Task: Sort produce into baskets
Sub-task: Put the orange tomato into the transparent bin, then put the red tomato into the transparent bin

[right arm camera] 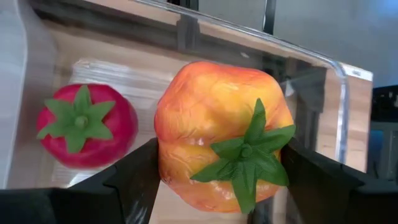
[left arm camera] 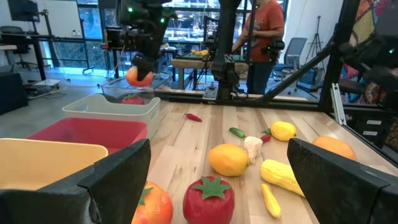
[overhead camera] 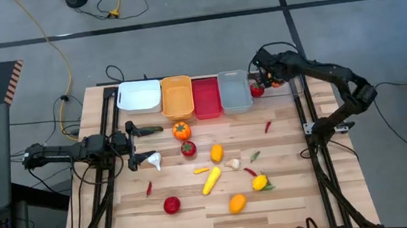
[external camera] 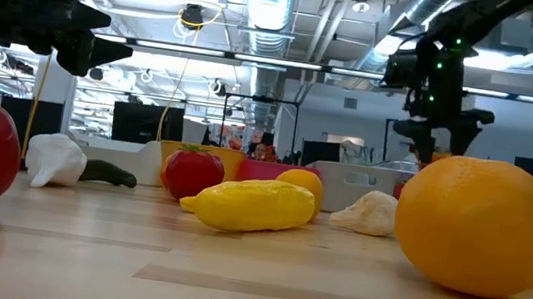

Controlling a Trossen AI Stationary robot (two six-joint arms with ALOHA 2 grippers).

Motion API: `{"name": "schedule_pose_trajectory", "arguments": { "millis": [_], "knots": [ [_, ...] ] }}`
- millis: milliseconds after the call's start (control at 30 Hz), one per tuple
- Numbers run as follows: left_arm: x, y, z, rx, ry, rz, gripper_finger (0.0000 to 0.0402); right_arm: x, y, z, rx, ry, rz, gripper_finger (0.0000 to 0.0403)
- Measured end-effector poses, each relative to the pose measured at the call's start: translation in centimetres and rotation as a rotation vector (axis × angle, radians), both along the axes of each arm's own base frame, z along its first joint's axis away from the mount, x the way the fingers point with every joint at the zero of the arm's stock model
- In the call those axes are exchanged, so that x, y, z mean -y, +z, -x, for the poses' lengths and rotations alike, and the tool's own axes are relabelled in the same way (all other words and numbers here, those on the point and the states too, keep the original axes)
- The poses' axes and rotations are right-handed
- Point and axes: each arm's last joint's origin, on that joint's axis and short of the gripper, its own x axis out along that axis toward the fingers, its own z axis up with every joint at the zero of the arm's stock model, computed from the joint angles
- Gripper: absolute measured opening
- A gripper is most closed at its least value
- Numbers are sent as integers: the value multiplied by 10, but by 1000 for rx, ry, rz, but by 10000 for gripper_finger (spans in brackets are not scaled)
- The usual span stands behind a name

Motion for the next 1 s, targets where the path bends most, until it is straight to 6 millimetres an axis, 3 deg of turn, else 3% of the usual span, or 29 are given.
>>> {"name": "schedule_pose_trajectory", "arguments": {
  "millis": [400,767,1000],
  "knots": [
    [0,0,0,0,0,0,365,0,-4,-2,18,3,20,323],
    [0,0,0,-1,0,-9,365,0,-5,-3,52,18,-18,393],
    [0,0,0,3,0,23,365,0,-5,-3,54,20,-20,391]
  ]
}}
